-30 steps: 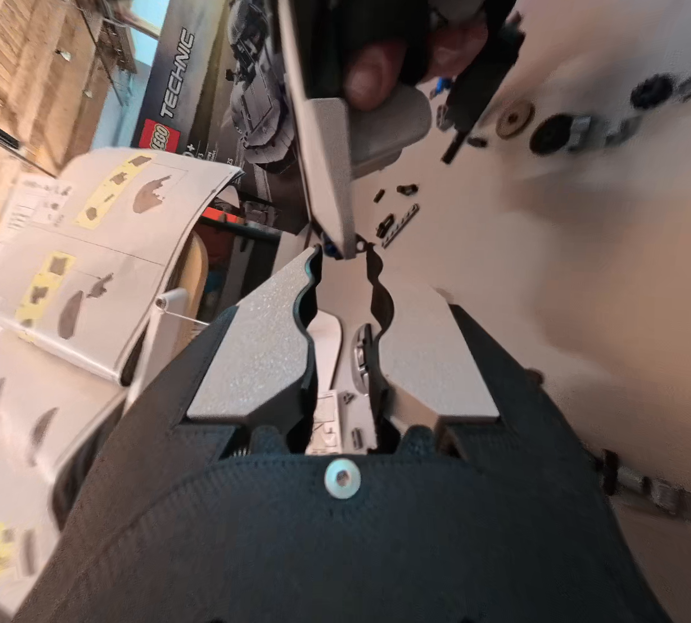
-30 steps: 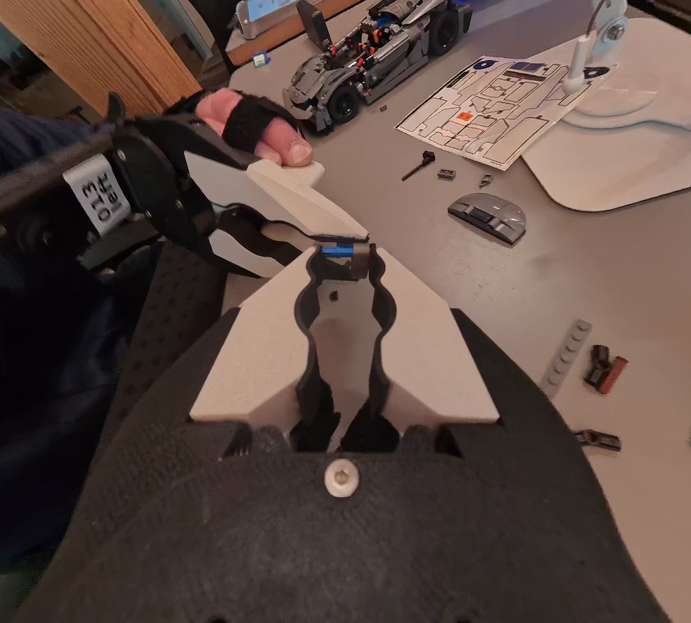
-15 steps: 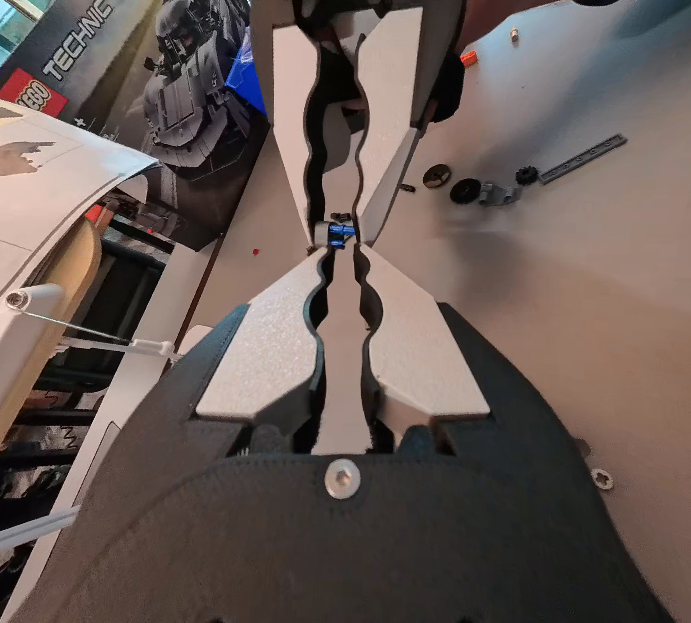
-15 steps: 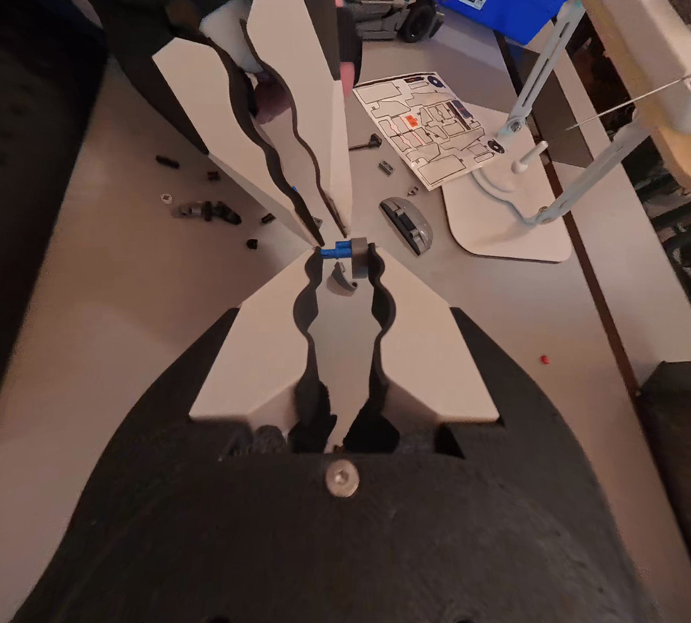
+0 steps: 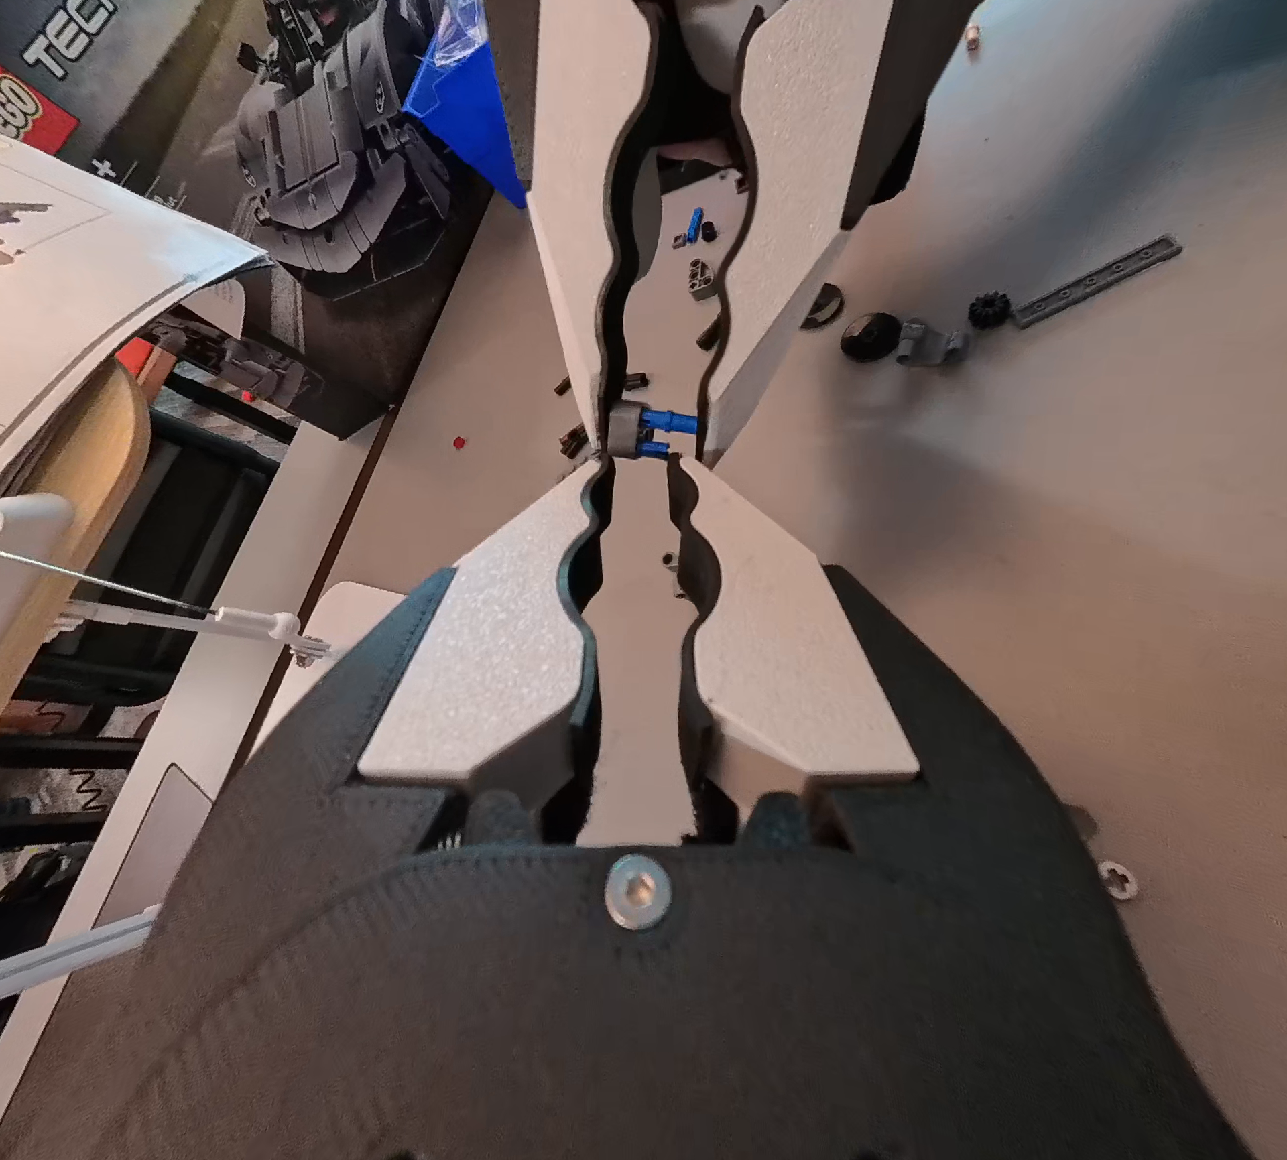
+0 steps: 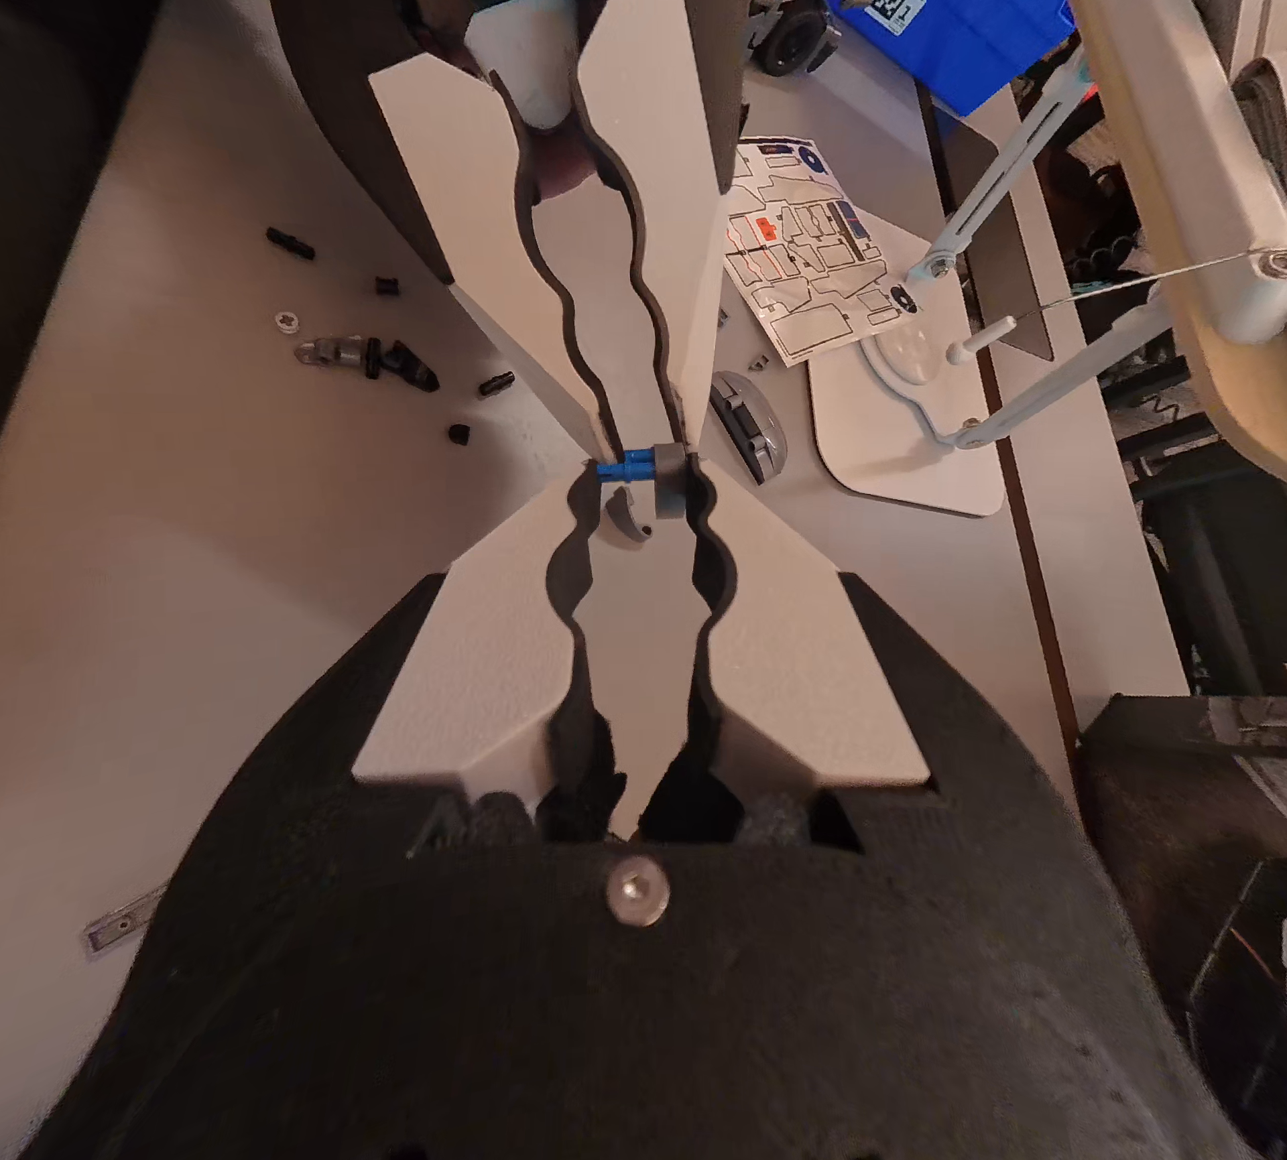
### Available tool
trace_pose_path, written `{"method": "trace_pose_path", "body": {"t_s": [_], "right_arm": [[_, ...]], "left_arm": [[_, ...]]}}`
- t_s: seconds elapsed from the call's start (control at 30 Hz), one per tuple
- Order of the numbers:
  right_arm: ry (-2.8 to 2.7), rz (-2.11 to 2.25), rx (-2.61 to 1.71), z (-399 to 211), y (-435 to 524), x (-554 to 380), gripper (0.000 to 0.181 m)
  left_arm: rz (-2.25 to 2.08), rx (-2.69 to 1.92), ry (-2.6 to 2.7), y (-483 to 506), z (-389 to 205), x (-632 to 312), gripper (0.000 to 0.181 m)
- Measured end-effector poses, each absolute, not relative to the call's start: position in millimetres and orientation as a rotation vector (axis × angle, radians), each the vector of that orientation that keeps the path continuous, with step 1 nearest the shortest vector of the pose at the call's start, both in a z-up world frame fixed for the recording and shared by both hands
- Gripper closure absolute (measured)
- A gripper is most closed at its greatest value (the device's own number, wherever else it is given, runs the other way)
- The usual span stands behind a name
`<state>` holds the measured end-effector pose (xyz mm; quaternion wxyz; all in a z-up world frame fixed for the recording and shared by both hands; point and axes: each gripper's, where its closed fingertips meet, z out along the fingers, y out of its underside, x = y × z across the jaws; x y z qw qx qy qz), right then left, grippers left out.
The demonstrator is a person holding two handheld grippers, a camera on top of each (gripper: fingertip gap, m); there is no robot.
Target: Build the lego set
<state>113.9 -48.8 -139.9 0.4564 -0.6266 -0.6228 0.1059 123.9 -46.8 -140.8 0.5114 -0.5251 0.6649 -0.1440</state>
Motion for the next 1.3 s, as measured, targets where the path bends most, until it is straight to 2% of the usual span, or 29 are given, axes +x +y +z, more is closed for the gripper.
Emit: {"method": "trace_pose_path", "body": {"t_s": [0.17, 0.43, 0.63, 1.3], "right_arm": [[-1.556, 0.229, -1.539, -142, -50, 115, 0.159], [-1.558, 0.214, -1.54, -142, -49, 116, 0.158], [-1.556, 0.214, -1.562, -146, -47, 118, 0.158], [-1.592, 0.216, -1.6, -154, -50, 117, 0.159]], "left_arm": [[-0.309, -1.245, 1.618, -48, -142, 124, 0.169], [-0.264, -1.208, 1.65, -52, -146, 125, 0.181], [-0.294, -1.231, 1.617, -49, -141, 124, 0.166], [-0.299, -1.233, 1.639, -51, -149, 127, 0.168]]}}
